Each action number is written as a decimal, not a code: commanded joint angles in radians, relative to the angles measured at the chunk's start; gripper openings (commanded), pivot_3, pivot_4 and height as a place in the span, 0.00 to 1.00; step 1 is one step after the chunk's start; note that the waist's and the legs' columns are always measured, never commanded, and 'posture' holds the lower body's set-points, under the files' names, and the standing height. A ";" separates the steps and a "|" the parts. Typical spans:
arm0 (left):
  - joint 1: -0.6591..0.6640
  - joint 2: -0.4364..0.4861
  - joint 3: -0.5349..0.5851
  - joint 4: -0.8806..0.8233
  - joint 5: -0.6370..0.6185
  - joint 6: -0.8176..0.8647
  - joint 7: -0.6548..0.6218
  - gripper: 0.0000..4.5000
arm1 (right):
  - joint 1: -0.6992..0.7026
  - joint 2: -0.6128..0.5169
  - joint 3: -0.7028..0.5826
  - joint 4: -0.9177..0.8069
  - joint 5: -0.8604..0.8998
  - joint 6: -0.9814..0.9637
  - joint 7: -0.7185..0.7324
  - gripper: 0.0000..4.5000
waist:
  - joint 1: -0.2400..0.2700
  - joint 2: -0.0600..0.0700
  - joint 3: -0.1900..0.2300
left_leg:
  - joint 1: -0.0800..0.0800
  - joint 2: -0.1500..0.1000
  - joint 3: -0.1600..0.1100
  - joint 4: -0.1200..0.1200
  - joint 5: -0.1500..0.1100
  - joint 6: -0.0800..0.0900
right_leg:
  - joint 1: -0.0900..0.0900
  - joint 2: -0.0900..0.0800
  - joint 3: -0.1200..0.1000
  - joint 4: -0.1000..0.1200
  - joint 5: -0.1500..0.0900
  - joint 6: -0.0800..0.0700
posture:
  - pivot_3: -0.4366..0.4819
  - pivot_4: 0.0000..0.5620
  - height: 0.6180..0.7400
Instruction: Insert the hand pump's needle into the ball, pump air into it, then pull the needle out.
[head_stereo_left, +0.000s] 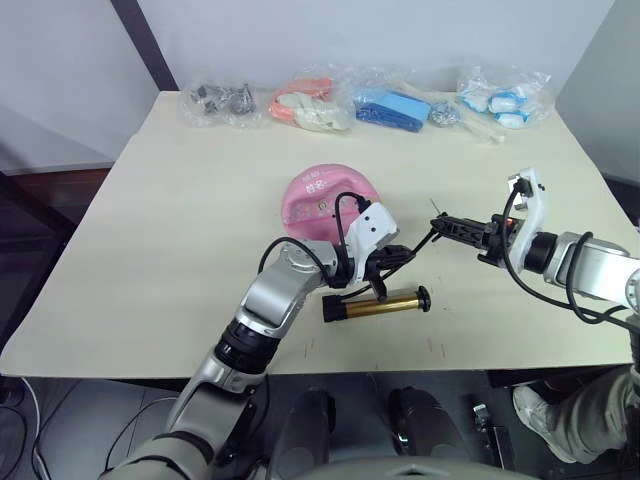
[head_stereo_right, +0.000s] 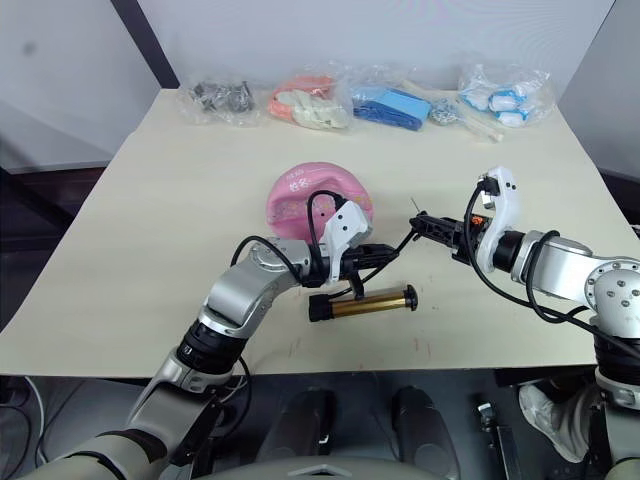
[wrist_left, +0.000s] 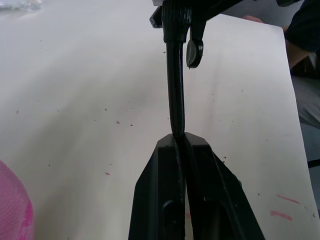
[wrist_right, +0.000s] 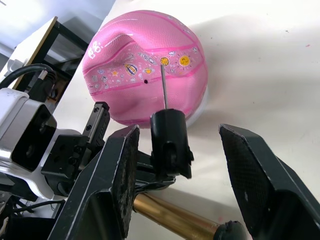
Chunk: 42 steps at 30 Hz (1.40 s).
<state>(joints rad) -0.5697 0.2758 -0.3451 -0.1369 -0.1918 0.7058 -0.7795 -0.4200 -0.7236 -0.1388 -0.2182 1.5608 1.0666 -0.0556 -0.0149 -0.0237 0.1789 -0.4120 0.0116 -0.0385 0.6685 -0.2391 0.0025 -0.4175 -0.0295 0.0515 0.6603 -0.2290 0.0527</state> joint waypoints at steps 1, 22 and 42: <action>0.000 0.000 0.006 -0.058 -0.020 -0.006 0.000 0.00 | -0.007 -0.009 -0.047 -0.034 0.021 -0.004 0.001 0.59 | -0.001 0.000 0.000 | 0.000 0.000 0.000 0.000 0.000 0.000 | 0.000 0.000 0.000 0.000 0.000 0.000 | 0.48 0.27 1.00; 0.004 0.003 0.001 -0.064 -0.026 -0.004 0.002 0.00 | -0.023 0.005 -0.040 -0.031 0.021 -0.009 0.003 0.09 | 0.000 0.000 0.000 | 0.000 0.000 0.000 0.000 0.000 0.000 | 0.000 0.000 0.000 0.000 0.000 0.000 | 0.48 0.27 1.00; 0.039 -0.008 0.124 -0.063 -0.191 -0.048 -0.054 0.80 | -0.172 -0.055 0.066 -0.126 -0.207 0.061 0.017 0.09 | -0.001 0.001 0.000 | -0.001 0.000 0.000 0.000 0.000 0.000 | -0.002 0.000 0.000 0.000 0.000 0.000 | 0.48 0.27 1.00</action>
<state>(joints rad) -0.5339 0.2562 -0.2447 -0.1408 -0.3526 0.6515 -0.8237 -0.5576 -0.7548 -0.0700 -0.2963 1.3926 1.1231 -0.0629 -0.0159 -0.0229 0.1792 -0.4136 0.0117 -0.0388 0.6684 -0.2391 0.0025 -0.4195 -0.0295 0.0510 0.6600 -0.2289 0.0526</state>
